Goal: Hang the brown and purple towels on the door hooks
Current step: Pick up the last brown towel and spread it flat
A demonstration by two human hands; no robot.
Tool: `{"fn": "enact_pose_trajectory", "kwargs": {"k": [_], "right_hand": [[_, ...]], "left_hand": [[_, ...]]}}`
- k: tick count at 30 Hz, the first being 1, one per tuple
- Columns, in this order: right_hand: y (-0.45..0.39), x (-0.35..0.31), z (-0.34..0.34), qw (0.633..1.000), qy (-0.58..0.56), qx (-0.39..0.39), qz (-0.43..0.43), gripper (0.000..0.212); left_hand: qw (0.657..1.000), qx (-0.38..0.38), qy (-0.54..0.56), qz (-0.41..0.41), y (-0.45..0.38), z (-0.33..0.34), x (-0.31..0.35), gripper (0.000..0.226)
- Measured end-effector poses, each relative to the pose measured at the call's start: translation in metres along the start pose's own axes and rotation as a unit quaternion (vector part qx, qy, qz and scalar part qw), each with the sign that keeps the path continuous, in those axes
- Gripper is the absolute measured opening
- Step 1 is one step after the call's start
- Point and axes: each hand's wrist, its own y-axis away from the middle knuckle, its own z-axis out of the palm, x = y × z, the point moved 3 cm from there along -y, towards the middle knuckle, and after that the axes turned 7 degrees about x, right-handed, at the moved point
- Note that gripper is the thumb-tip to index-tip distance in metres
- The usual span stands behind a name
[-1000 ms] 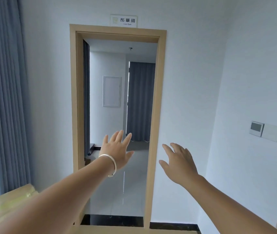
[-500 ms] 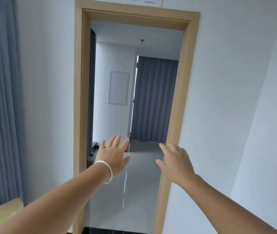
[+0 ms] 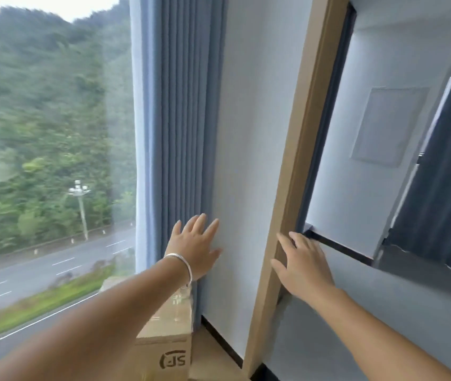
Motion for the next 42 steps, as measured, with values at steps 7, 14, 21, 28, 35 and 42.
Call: {"fn": "enact_pose_trajectory", "kwargs": {"k": [7,14,21,28,35,42], "right_hand": [[-0.071,-0.101,0.114,0.977,-0.112,-0.066,-0.171,0.063],[-0.054,-0.198,0.213,0.938,-0.16,-0.155,-0.265,0.061],[0.005,-0.261,0.325,0.897,-0.156,-0.234,-0.34,0.055],[0.123,-0.304,0.488,0.826,-0.145,-0.349,-0.419,0.052],[0.249,-0.332,0.714,0.764,-0.135,-0.418,-0.473,0.051],[0.332,-0.36,0.914,0.752,-0.128,-0.405,-0.504,0.051]], "left_hand": [[0.975,-0.093,-0.066,-0.192,0.054,0.057,-0.112,0.069],[0.934,-0.162,-0.067,-0.311,0.136,0.127,-0.183,0.069],[0.893,-0.213,-0.014,-0.396,0.244,0.246,-0.208,0.067],[0.816,-0.312,0.046,-0.485,0.377,0.423,-0.184,0.066],[0.73,-0.358,0.094,-0.574,0.517,0.636,-0.144,0.063],[0.712,-0.34,0.101,-0.607,0.595,0.824,-0.126,0.053]]}}
